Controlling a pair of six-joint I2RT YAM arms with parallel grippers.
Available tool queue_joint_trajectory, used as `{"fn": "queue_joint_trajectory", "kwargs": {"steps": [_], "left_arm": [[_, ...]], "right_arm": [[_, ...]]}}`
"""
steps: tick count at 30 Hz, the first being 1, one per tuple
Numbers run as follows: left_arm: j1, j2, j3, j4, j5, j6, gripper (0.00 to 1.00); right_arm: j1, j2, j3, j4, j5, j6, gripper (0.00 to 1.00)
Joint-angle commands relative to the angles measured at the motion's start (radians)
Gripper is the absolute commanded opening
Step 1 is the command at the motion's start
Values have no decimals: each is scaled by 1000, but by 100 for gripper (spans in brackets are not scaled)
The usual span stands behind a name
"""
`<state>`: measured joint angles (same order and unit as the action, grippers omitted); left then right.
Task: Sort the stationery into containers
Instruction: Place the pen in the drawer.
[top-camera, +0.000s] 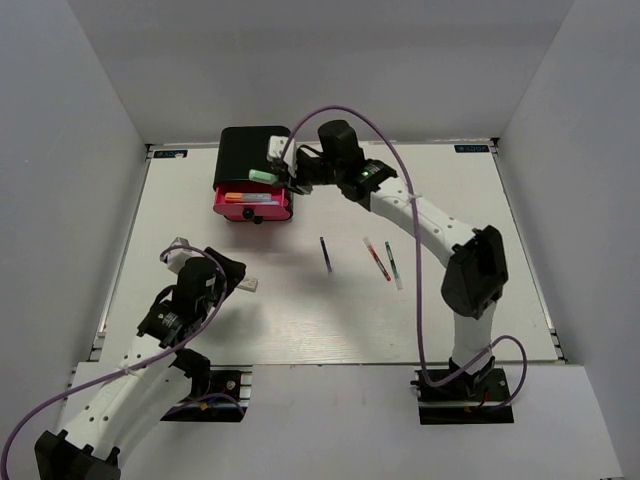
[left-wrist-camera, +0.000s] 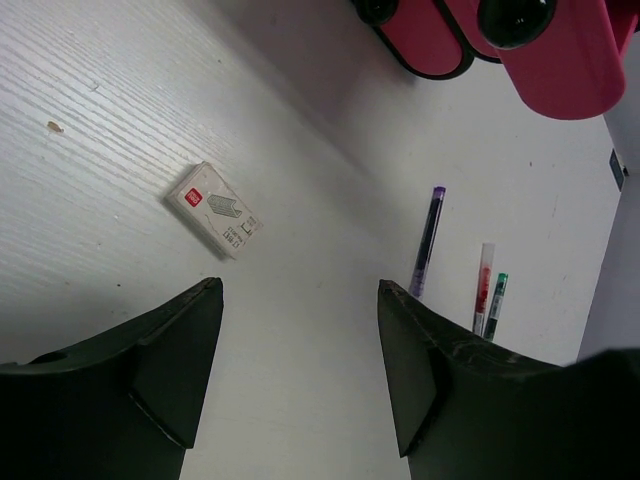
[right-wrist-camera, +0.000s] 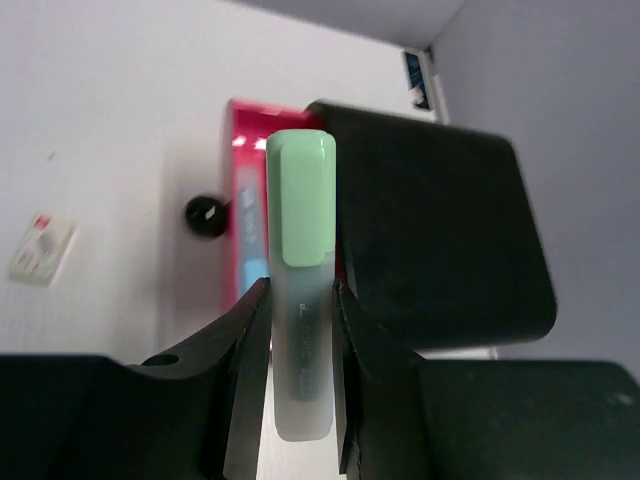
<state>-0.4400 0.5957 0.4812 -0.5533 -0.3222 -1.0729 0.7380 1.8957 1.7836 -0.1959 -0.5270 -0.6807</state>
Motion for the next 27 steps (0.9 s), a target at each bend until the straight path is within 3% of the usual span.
{"fn": "queue_joint_trajectory", "kwargs": {"steps": [1, 5, 8, 15, 17, 18, 21, 27], "left_arm": [[4, -25, -7, 21, 9, -10, 73], [4, -36, -7, 12, 9, -19, 73], [4, -45, -7, -8, 9, -19, 73], [4, -56, -27, 24, 9, -39, 73], [4, -45, -27, 50, 9, -39, 73], [4, -30, -36, 94, 9, -39, 73], [4, 24, -47, 211, 0, -39, 72], [4, 199, -47, 372, 0, -81, 50]], "right_arm": [[6, 89, 111, 185, 9, 177, 0], [8, 166, 151, 301, -36, 277, 0], [11, 230, 206, 299, -56, 341, 0], [8, 264, 171, 283, -68, 314, 1], [4, 264, 165, 268, -80, 287, 12], [3, 267, 166, 242, -83, 282, 31], [3, 252, 172, 224, -91, 280, 51], [1, 223, 180, 214, -91, 291, 55]]}}
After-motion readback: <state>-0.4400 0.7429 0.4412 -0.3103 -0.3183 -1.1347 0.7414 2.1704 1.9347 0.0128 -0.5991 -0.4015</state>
